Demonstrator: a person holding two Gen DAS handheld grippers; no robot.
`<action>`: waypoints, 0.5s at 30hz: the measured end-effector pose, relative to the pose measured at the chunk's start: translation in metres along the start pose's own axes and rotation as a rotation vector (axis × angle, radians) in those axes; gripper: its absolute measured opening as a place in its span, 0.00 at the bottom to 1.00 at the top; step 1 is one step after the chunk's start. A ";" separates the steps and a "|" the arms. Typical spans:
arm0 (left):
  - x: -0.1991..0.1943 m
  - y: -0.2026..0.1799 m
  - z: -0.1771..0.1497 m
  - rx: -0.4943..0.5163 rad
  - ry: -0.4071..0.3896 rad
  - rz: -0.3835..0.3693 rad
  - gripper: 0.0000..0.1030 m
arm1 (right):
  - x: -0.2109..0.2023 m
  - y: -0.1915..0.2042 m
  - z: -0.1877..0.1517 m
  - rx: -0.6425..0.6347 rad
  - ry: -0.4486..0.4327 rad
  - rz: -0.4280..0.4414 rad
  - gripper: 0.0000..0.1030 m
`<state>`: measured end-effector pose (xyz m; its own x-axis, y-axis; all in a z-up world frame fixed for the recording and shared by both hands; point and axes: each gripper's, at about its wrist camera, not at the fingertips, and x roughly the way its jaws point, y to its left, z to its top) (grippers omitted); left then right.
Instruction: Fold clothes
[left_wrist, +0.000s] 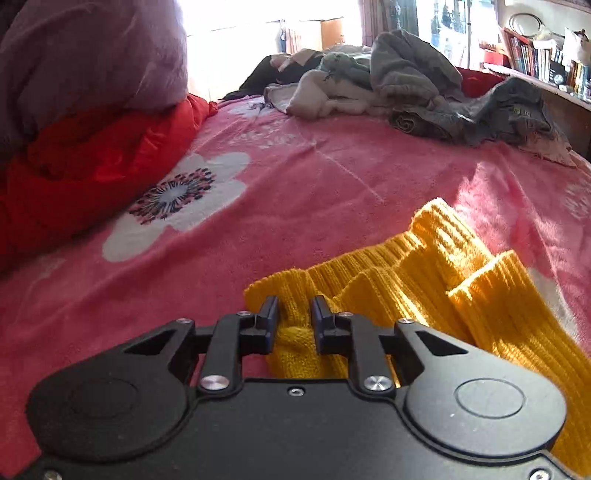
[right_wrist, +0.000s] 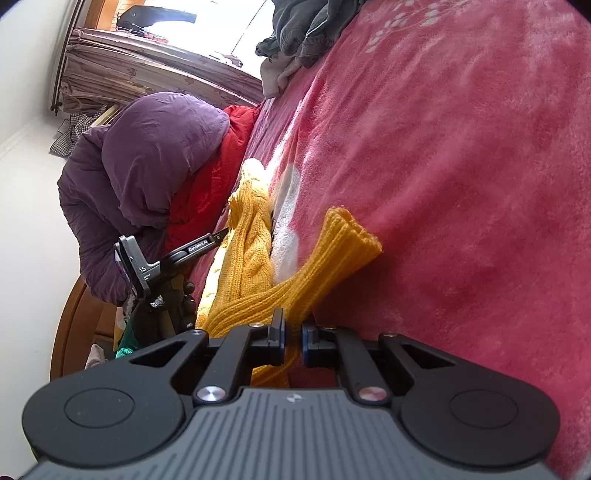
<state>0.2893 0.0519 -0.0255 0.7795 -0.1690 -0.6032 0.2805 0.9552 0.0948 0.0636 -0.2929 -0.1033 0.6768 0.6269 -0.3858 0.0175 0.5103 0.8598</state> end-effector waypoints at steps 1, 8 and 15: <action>-0.008 0.001 0.002 -0.003 -0.022 0.006 0.16 | 0.000 0.000 0.000 0.004 -0.002 0.000 0.10; -0.078 -0.001 -0.007 -0.016 -0.053 -0.034 0.16 | 0.003 0.000 0.001 0.042 -0.021 0.002 0.10; -0.114 -0.045 -0.053 0.018 0.139 -0.034 0.16 | 0.000 0.004 -0.001 0.055 -0.058 -0.001 0.10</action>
<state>0.1583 0.0408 -0.0032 0.6844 -0.1645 -0.7103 0.3160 0.9449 0.0856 0.0624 -0.2904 -0.1002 0.7184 0.5901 -0.3683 0.0575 0.4774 0.8768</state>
